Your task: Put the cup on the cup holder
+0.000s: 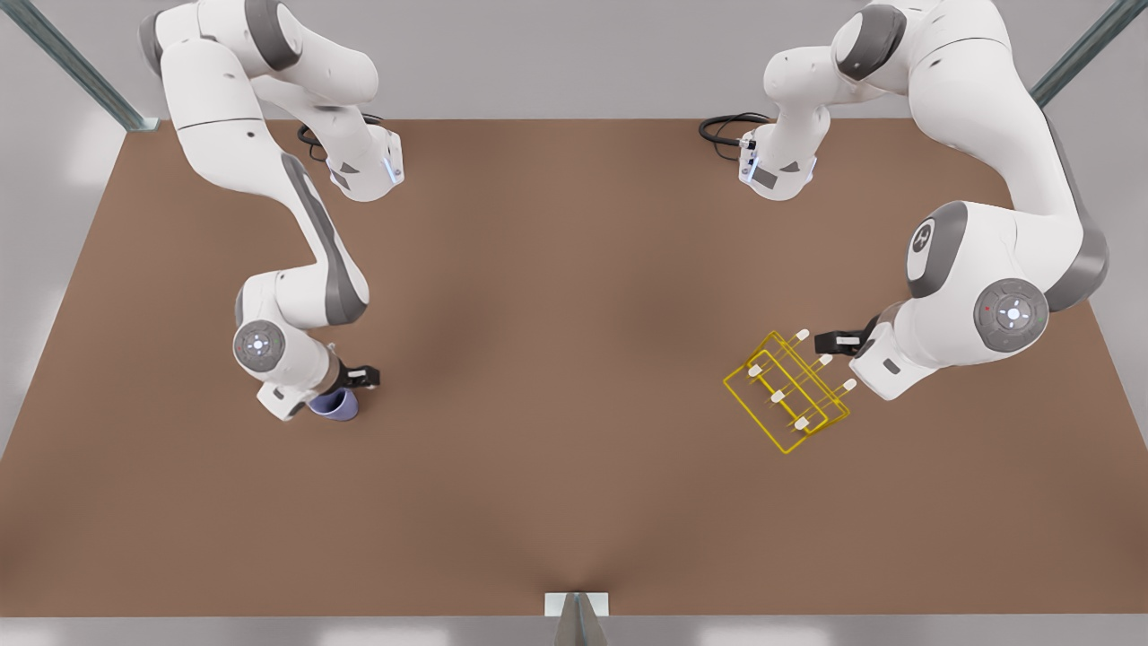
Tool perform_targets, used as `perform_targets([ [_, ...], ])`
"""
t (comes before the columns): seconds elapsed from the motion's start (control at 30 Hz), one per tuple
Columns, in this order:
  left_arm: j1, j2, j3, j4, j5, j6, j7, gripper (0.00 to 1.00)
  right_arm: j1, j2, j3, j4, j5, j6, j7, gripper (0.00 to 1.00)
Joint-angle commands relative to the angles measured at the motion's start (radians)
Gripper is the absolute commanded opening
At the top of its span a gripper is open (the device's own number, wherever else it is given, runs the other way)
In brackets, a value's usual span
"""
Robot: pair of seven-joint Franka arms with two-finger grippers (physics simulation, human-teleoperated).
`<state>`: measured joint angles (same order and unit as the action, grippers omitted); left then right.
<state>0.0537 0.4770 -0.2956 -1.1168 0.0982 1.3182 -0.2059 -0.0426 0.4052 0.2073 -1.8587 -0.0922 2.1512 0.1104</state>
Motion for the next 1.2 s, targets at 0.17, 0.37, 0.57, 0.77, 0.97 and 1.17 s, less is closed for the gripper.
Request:
perform_targets([
  [0.17,-0.002,-0.001,0.0,0.0,0.0,-0.002,-0.015,1.0,0.001,0.01,0.001,-0.005,-0.018,0.154,0.109,1.0],
  [0.37,-0.002,-0.001,0.0,-0.003,0.0,-0.004,-0.02,1.0,-0.019,0.032,0.004,-0.014,-0.041,0.17,0.107,1.0],
  [0.57,-0.009,-0.001,0.0,-0.005,0.0,-0.008,-0.023,1.0,-0.031,0.044,0.004,-0.05,-0.041,0.176,0.106,1.0],
  [0.77,-0.017,-0.003,0.0,-0.012,0.002,-0.01,-0.023,1.0,-0.028,0.063,0.006,-0.076,-0.035,0.196,0.109,1.0],
  [0.97,-0.017,-0.003,0.0,-0.012,0.002,-0.008,-0.023,1.0,-0.034,0.075,0.006,-0.088,-0.038,0.211,0.107,1.0],
  [1.17,-0.017,-0.003,0.0,-0.012,0.002,-0.008,-0.024,1.0,-0.043,0.084,0.006,-0.099,-0.06,0.213,0.106,0.21],
])
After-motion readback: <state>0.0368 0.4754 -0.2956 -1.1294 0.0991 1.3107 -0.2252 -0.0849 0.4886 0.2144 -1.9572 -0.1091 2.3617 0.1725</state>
